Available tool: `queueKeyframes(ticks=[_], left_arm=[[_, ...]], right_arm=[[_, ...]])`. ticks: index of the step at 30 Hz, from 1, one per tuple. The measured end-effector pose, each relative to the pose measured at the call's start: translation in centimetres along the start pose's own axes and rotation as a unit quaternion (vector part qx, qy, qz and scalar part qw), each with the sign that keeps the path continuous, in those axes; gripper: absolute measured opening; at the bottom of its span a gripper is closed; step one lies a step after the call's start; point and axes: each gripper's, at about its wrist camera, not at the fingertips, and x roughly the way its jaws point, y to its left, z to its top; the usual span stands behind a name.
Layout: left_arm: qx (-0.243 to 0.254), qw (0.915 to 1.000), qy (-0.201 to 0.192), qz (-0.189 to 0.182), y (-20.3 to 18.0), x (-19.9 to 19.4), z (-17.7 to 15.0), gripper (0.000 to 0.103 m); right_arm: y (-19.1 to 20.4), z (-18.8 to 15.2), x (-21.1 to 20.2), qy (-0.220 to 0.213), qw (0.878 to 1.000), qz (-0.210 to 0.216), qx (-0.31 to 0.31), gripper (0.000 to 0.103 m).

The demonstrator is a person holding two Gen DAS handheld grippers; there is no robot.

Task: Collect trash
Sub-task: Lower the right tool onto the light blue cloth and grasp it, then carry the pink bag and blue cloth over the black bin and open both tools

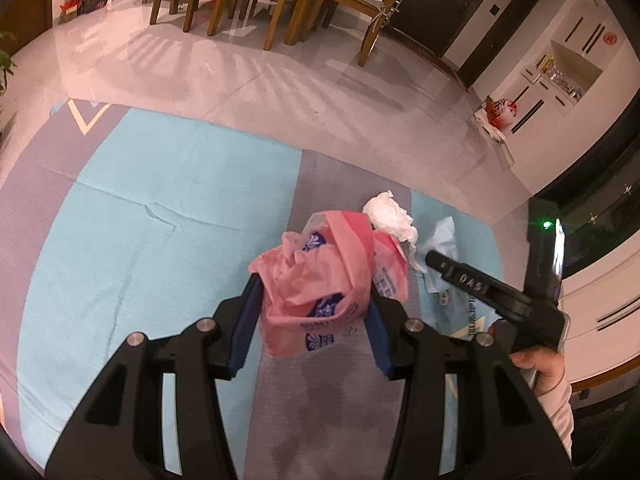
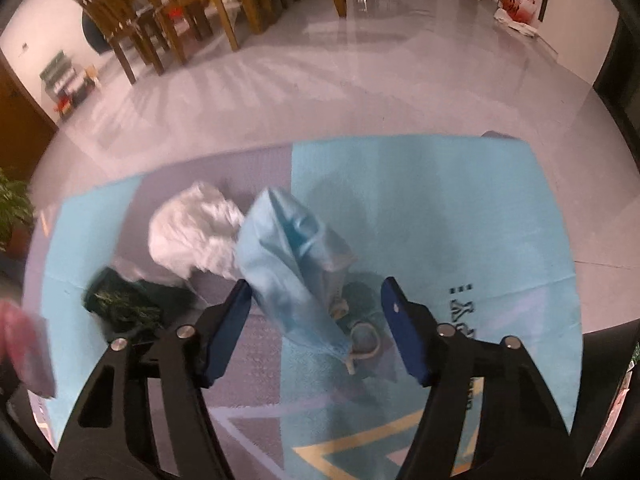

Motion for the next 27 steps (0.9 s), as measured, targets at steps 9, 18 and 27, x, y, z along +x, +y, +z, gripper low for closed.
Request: queueKeyframes(ticks=[9,18,27], left_arm=[[0.008,1.0000,0.002,0.000,-0.8,0.1,0.0,0.048],[0.069,0.9974,-0.009,-0.017,-5.5,-1.0,-1.6,0.048],[0.140,0.9883,-0.011,-0.061,-15.4,-1.4,-5.7,0.048]], right_arm=[[-3.7,-3.0,-5.3,-0.003,0.997,0.026,0.069,0.016],[-10.9,-9.2,-20.0,-0.152,0.979,-0.012,0.137,0.016],[-17.3,-10.7,-22.5,-0.183,0.961,-0.014,0.207,0.016]])
